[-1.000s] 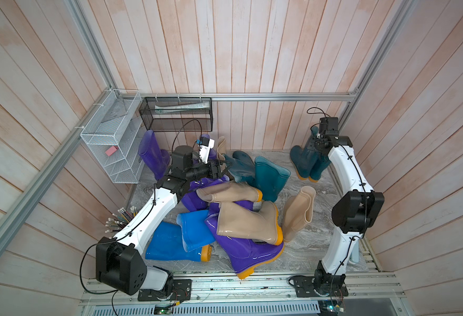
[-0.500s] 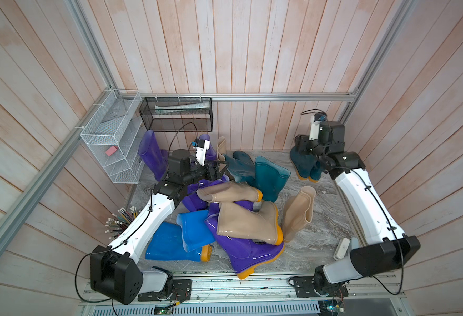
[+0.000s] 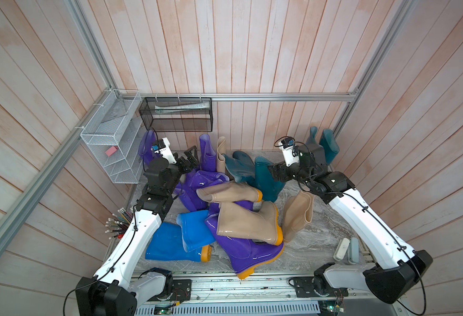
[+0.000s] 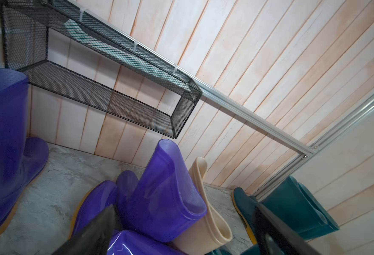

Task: Match and arrange rain boots in pairs
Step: Adjust the rain boot at the center of the board.

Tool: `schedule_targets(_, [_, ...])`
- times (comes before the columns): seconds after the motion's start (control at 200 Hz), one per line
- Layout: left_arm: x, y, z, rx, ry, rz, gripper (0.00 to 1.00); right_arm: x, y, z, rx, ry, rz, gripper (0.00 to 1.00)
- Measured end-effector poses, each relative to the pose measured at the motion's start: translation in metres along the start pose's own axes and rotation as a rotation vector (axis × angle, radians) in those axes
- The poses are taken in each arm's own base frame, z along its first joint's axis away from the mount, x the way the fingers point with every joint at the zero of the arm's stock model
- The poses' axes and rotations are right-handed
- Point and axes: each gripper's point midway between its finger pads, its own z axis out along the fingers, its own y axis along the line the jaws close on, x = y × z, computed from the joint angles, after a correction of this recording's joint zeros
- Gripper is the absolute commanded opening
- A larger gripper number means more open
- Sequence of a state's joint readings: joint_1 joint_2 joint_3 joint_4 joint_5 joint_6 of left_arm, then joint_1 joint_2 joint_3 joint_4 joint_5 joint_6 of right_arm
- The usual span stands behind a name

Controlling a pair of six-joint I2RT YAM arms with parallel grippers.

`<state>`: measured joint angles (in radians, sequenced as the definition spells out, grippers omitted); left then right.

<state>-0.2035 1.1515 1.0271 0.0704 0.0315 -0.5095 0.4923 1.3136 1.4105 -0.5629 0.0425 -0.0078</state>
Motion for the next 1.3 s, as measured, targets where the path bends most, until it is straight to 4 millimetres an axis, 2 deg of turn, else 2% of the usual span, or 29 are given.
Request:
schedule_targets(0.07, [0.008, 0.001, 0.001, 0.035, 0.019, -0.022, 1.00, 0.012, -0.001, 0.004, 0.008, 0.040, -0.023, 0.89])
schedule_targets(0.195, [0.028, -0.007, 0.008, 0.143, 0.096, -0.063, 1.00, 0.022, -0.010, 0.013, 0.040, 0.077, -0.044, 0.89])
schedule_targets(0.33, [0.044, -0.029, 0.009, 0.293, 0.179, -0.091, 1.00, 0.031, -0.026, 0.027, 0.055, 0.116, -0.031, 0.89])
schedule_targets(0.435, [0.045, -0.044, 0.003, 0.387, 0.194, -0.107, 0.99, 0.043, -0.023, 0.045, 0.014, 0.164, -0.053, 0.83])
schedule_targets(0.49, [0.045, -0.049, 0.001, 0.417, 0.203, -0.112, 0.99, 0.050, -0.018, 0.053, -0.016, 0.187, -0.065, 0.67])
schedule_targets(0.555, [0.044, -0.053, -0.001, 0.440, 0.204, -0.110, 0.99, 0.055, -0.013, 0.060, -0.054, 0.203, -0.071, 0.27])
schedule_targets(0.615, [0.044, -0.056, -0.002, 0.452, 0.204, -0.107, 0.99, 0.055, -0.012, 0.062, -0.073, 0.202, -0.066, 0.00])
schedule_targets(0.73, [0.043, -0.058, -0.004, 0.465, 0.203, -0.103, 0.99, 0.047, -0.019, 0.060, -0.049, 0.184, -0.042, 0.00])
schedule_targets(0.895, [0.042, -0.060, -0.004, 0.473, 0.199, -0.101, 0.98, 0.038, -0.051, 0.063, 0.079, 0.185, 0.019, 0.00])
schedule_targets(1.015, [0.042, -0.060, -0.005, 0.476, 0.201, -0.101, 0.98, 0.019, -0.078, 0.062, 0.165, 0.155, 0.063, 0.00])
schedule_targets(1.13, [0.042, -0.060, -0.005, 0.479, 0.202, -0.100, 0.98, -0.008, -0.098, 0.055, 0.231, 0.106, 0.081, 0.00])
schedule_targets(1.22, [0.042, -0.061, -0.005, 0.482, 0.203, -0.100, 0.98, -0.022, -0.106, 0.052, 0.259, 0.078, 0.084, 0.00])
schedule_targets(1.3, [0.042, -0.061, -0.005, 0.483, 0.203, -0.100, 0.98, -0.026, -0.108, 0.051, 0.267, 0.071, 0.086, 0.00])
